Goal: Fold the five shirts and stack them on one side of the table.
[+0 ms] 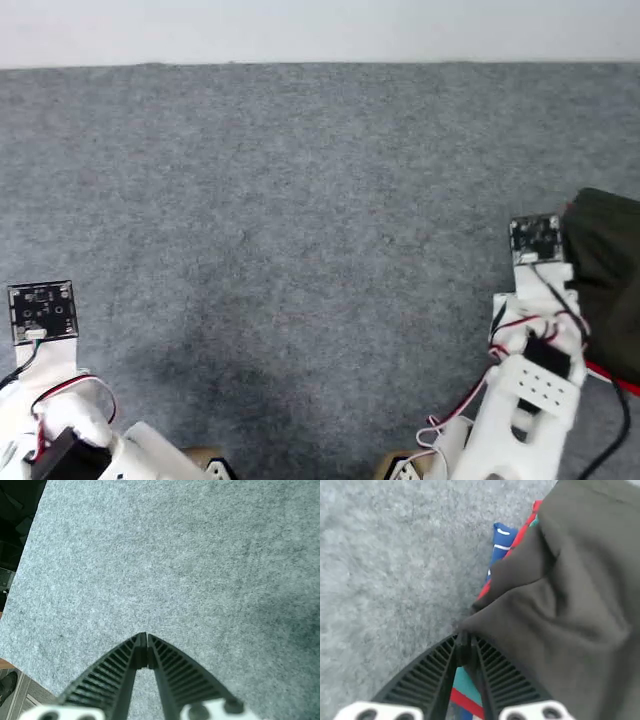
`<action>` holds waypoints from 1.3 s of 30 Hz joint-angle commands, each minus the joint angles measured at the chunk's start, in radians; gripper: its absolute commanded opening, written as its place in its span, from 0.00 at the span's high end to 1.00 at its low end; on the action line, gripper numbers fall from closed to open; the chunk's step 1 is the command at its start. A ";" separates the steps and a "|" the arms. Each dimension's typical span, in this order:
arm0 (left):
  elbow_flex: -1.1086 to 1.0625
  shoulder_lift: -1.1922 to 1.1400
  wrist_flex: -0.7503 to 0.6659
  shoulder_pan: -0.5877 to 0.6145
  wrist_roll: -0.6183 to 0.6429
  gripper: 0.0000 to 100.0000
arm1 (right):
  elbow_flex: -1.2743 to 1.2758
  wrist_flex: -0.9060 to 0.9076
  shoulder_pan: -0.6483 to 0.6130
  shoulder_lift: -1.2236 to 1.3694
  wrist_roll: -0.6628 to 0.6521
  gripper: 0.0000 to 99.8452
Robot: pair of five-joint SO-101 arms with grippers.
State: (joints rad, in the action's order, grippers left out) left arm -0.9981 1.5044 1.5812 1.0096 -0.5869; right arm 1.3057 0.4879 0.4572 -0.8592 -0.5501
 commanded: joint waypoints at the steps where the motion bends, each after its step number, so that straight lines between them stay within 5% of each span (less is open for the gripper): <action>1: 0.004 0.005 0.020 0.000 -0.008 0.98 | 0.020 -0.053 -0.016 -0.028 -0.009 0.99; 12: 0.004 0.005 0.020 0.000 -0.008 0.98 | -0.167 0.059 0.018 -0.099 -0.003 0.99; 20: 0.004 0.005 0.021 0.000 -0.008 0.98 | 0.071 -0.194 -0.044 0.045 -0.006 0.99; 25: 0.004 0.005 0.021 0.000 -0.008 0.98 | 0.084 -0.202 -0.077 0.059 -0.009 0.99; 34: 0.004 0.002 0.018 0.000 -0.008 0.98 | -0.178 0.093 -0.008 -0.018 -0.003 0.99; 39: 0.004 0.000 0.017 0.000 -0.008 0.98 | -0.278 0.070 0.073 -0.111 -0.008 0.99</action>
State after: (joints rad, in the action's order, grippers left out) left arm -0.9981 1.5044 1.5996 1.0096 -0.5869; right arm 1.1124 0.5723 0.4849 -0.9145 -0.5516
